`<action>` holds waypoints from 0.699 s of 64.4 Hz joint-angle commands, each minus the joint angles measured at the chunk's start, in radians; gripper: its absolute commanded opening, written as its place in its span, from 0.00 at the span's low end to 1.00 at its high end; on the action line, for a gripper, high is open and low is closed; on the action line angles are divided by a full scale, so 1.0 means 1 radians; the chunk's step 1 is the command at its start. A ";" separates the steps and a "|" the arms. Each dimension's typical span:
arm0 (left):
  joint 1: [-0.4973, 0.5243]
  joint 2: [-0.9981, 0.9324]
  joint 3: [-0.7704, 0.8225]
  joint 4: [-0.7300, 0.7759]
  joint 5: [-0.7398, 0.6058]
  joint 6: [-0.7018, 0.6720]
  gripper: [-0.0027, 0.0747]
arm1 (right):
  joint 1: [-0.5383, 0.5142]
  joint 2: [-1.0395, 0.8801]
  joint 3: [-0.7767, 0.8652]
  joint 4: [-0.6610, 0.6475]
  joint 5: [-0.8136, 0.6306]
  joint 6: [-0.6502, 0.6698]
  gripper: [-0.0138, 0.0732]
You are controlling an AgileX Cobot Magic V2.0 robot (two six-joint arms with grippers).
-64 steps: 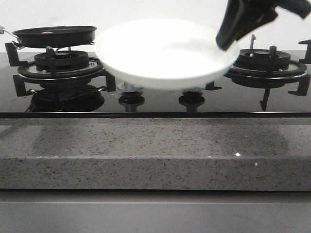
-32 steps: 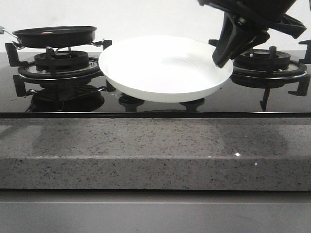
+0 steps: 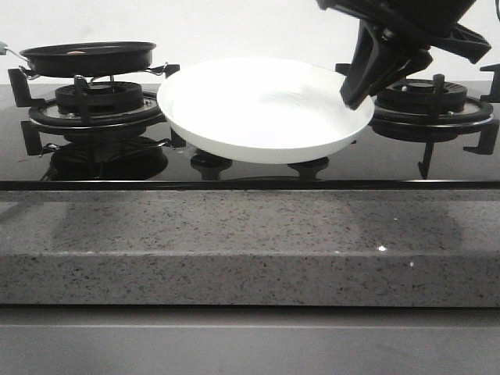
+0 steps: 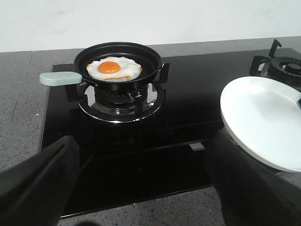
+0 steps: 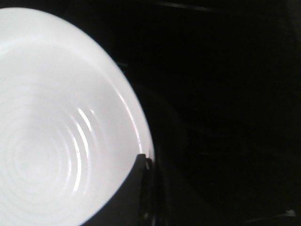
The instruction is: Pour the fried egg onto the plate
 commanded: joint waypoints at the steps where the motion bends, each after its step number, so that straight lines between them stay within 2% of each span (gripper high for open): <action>1: -0.008 0.011 -0.037 -0.013 -0.085 0.000 0.77 | 0.001 -0.031 -0.024 0.015 -0.045 -0.009 0.08; 11: -0.008 0.011 -0.037 -0.022 -0.104 0.000 0.77 | 0.001 -0.031 -0.024 0.015 -0.045 -0.009 0.08; 21: -0.008 0.011 -0.037 -0.118 -0.117 0.000 0.77 | 0.001 -0.031 -0.024 0.015 -0.045 -0.009 0.08; 33: -0.008 0.011 -0.037 -0.147 -0.159 0.000 0.77 | 0.001 -0.031 -0.024 0.015 -0.045 -0.009 0.08; 45: -0.008 0.047 -0.055 -0.144 -0.110 0.000 0.78 | 0.001 -0.031 -0.024 0.015 -0.045 -0.009 0.08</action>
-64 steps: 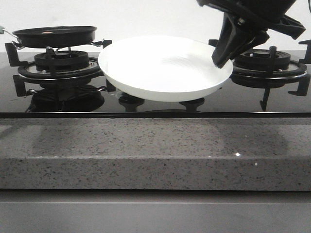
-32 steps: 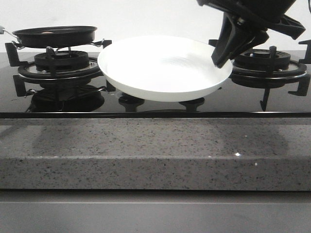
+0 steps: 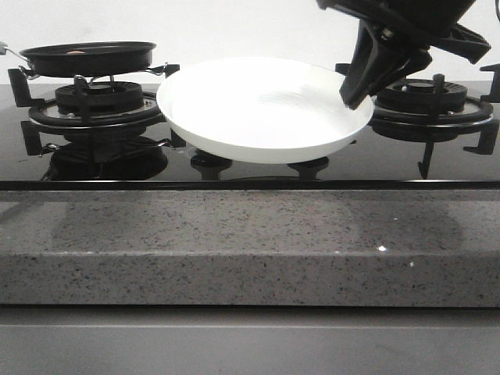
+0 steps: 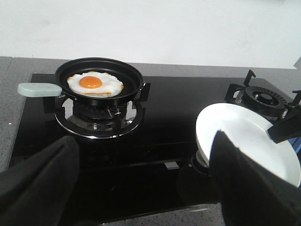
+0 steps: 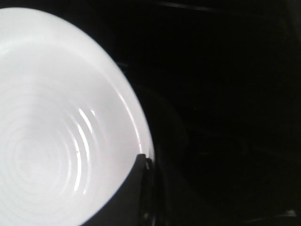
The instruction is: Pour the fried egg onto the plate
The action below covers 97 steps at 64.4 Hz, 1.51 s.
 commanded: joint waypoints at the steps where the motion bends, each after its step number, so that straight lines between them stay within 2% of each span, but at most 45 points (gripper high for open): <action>1: -0.008 0.045 -0.055 -0.019 -0.039 0.000 0.79 | 0.001 -0.031 -0.024 0.012 -0.045 -0.009 0.08; 8: -0.008 0.119 -0.093 -0.019 0.034 0.000 0.83 | 0.001 -0.031 -0.024 0.012 -0.045 -0.009 0.08; 20: 0.013 0.299 -0.172 -0.008 0.133 -0.028 0.83 | 0.001 -0.031 -0.024 0.012 -0.045 -0.009 0.08; 35: 0.211 0.531 -0.282 -0.053 0.237 -0.013 0.83 | 0.001 -0.031 -0.024 0.012 -0.045 -0.009 0.08; 43: 0.347 0.618 -0.324 -0.229 0.246 0.138 0.83 | 0.001 -0.031 -0.024 0.012 -0.045 -0.009 0.08; 55: 0.541 0.737 -0.362 -0.656 0.334 0.401 0.83 | 0.001 -0.031 -0.024 0.012 -0.045 -0.009 0.08; 62: 0.616 0.798 -0.362 -0.896 0.373 0.549 0.83 | 0.001 -0.031 -0.024 0.012 -0.045 -0.009 0.08; 70: 0.663 0.884 -0.364 -1.101 0.421 0.592 0.83 | 0.001 -0.031 -0.024 0.012 -0.045 -0.009 0.08; 83: 0.669 1.022 -0.412 -1.247 0.492 0.623 0.83 | 0.001 -0.031 -0.024 0.012 -0.045 -0.009 0.08; 97: 0.669 1.131 -0.495 -1.276 0.517 0.625 0.83 | 0.001 -0.031 -0.024 0.012 -0.045 -0.009 0.08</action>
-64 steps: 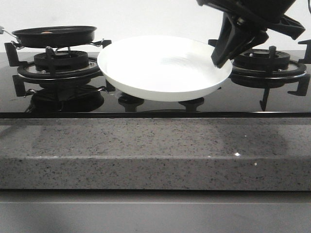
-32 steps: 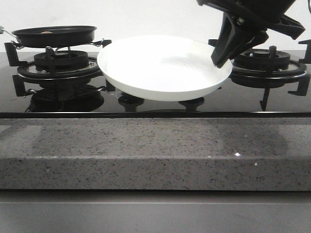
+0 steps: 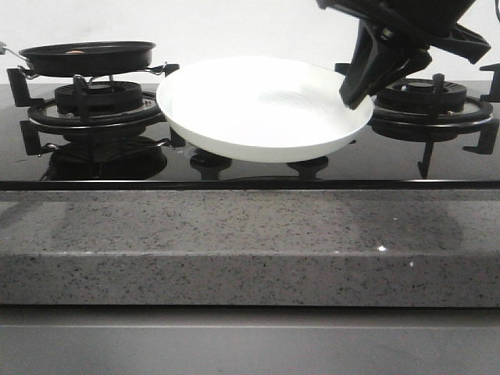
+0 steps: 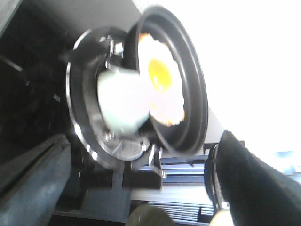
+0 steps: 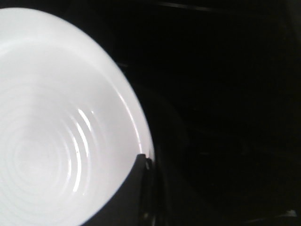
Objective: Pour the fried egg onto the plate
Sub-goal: 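Lift and tilt the frying pan with the left gripper over the plate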
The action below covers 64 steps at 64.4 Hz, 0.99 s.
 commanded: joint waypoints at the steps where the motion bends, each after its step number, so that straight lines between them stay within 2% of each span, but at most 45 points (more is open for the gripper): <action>1: 0.002 0.011 -0.065 -0.086 0.038 0.003 0.83 | 0.001 -0.031 -0.024 0.011 -0.045 -0.009 0.08; 19: 0.002 0.138 -0.154 -0.143 0.157 -0.025 0.83 | 0.001 -0.031 -0.024 0.011 -0.046 -0.009 0.08; 48: -0.015 0.213 -0.183 -0.219 0.213 -0.054 0.83 | 0.001 -0.030 -0.024 0.011 -0.045 -0.009 0.08; 57: -0.016 0.213 -0.183 -0.219 0.209 -0.056 0.75 | 0.001 -0.030 -0.024 0.011 -0.045 -0.009 0.08; 64: -0.016 0.213 -0.183 -0.219 0.217 -0.081 0.62 | 0.001 -0.030 -0.024 0.011 -0.045 -0.009 0.08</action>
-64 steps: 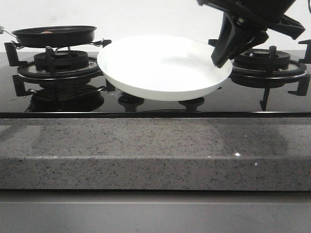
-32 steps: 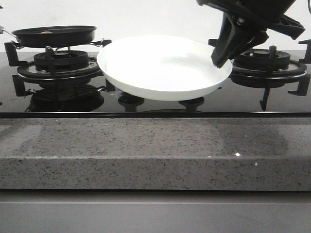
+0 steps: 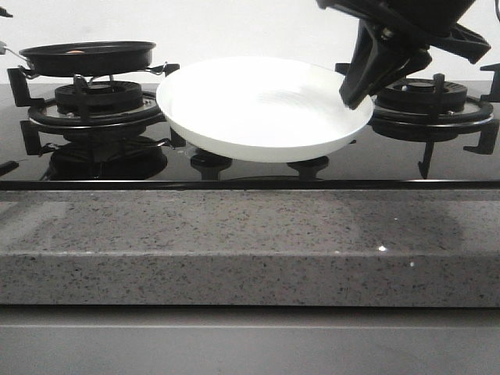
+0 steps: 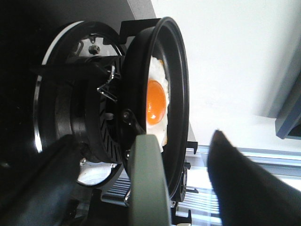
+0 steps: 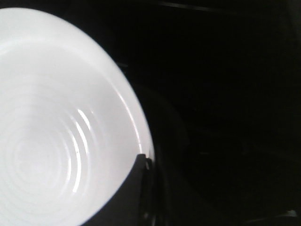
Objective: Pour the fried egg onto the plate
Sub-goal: 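Lift and tilt the frying pan with the left gripper over the plate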
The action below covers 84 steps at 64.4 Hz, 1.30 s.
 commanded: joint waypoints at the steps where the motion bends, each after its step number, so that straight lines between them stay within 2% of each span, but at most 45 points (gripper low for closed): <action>1: -0.005 -0.047 -0.030 -0.075 0.056 -0.017 0.59 | 0.001 -0.030 -0.024 0.011 -0.045 -0.009 0.08; 11: -0.005 -0.047 -0.030 -0.075 0.056 -0.038 0.44 | 0.001 -0.030 -0.024 0.011 -0.045 -0.009 0.08; 36: -0.005 -0.047 -0.030 -0.075 0.056 -0.051 0.26 | 0.001 -0.030 -0.024 0.011 -0.045 -0.009 0.08; 56: -0.005 -0.047 -0.030 -0.093 0.091 -0.051 0.01 | 0.001 -0.030 -0.024 0.011 -0.045 -0.009 0.08; 69: -0.005 -0.059 -0.030 -0.145 0.136 -0.030 0.01 | 0.001 -0.030 -0.024 0.011 -0.045 -0.009 0.08; 84: -0.008 -0.139 -0.030 -0.142 0.096 0.016 0.01 | 0.001 -0.030 -0.024 0.011 -0.045 -0.009 0.08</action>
